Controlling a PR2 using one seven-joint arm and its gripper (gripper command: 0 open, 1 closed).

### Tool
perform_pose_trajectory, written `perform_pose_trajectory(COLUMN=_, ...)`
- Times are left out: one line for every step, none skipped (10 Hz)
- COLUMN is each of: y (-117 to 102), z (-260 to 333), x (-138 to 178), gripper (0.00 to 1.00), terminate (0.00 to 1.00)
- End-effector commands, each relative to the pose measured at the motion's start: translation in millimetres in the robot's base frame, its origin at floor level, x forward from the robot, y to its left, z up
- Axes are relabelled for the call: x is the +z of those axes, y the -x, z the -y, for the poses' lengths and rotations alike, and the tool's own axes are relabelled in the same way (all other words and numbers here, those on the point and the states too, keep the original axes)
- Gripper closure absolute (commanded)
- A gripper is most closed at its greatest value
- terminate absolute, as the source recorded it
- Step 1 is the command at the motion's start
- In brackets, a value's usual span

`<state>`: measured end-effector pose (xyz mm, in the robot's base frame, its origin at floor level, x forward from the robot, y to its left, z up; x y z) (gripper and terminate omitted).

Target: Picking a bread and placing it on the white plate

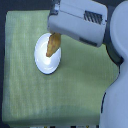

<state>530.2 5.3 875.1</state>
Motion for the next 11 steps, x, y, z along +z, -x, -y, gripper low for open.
perform_pose_trajectory(y=10, z=-56, x=-24, gripper=1.00, terminate=0.00)
perform_pose_trajectory(y=12, z=-60, x=-30, gripper=1.00, terminate=0.00)
perform_pose_trajectory(y=16, z=-65, x=-40, gripper=1.00, terminate=0.00)
perform_pose_trajectory(y=19, z=-65, x=-43, gripper=1.00, terminate=0.00)
perform_pose_trajectory(y=18, z=-68, x=-46, gripper=1.00, terminate=0.00)
perform_pose_trajectory(y=18, z=-71, x=-46, gripper=1.00, terminate=0.00)
perform_pose_trajectory(y=20, z=-73, x=-46, gripper=1.00, terminate=0.00)
perform_pose_trajectory(y=21, z=-72, x=-47, gripper=1.00, terminate=0.00)
perform_pose_trajectory(y=22, z=-71, x=-48, gripper=1.00, terminate=0.00)
perform_pose_trajectory(y=22, z=-71, x=-47, gripper=1.00, terminate=0.00)
perform_pose_trajectory(y=22, z=-71, x=-47, gripper=1.00, terminate=0.00)
